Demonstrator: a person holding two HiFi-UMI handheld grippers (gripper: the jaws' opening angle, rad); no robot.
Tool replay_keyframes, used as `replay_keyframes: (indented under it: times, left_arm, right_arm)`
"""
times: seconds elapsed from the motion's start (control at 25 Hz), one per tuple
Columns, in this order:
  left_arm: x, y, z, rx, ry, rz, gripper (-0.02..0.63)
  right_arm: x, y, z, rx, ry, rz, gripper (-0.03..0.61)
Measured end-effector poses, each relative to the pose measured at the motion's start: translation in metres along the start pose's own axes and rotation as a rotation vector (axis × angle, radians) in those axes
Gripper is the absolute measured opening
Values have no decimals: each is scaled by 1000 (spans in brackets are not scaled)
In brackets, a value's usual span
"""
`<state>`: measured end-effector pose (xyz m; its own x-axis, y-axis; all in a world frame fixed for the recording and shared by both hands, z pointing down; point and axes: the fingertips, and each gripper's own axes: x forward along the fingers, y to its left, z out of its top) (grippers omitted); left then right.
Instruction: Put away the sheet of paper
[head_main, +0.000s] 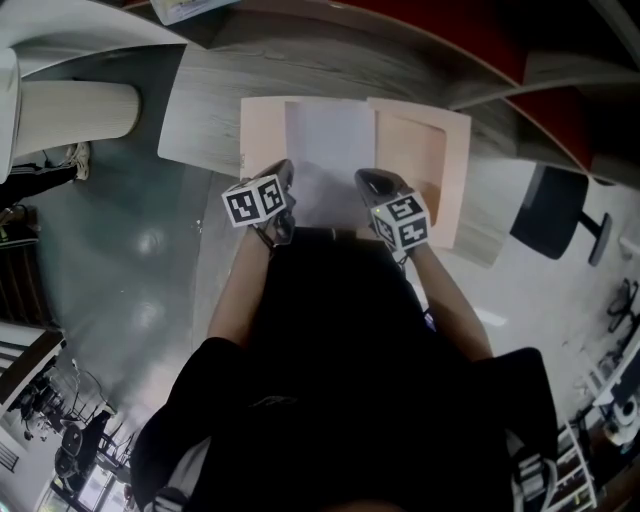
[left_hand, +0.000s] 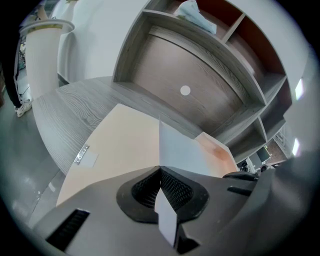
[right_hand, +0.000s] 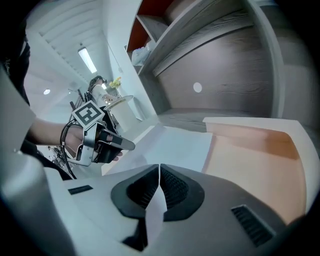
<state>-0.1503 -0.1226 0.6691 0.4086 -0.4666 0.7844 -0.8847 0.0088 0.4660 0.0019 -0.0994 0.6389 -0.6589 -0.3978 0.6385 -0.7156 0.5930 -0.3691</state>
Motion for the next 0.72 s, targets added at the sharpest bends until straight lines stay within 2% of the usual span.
replay_keyframes:
  times: [0.28, 0.72]
  left_arm:
    - [0, -3, -2, 2, 2, -9, 46]
    - [1, -4, 0, -18, -1, -20, 46]
  right_arm:
    - [5, 0, 2, -37, 24, 2, 25]
    - [1, -3, -3, 0, 24, -15, 25]
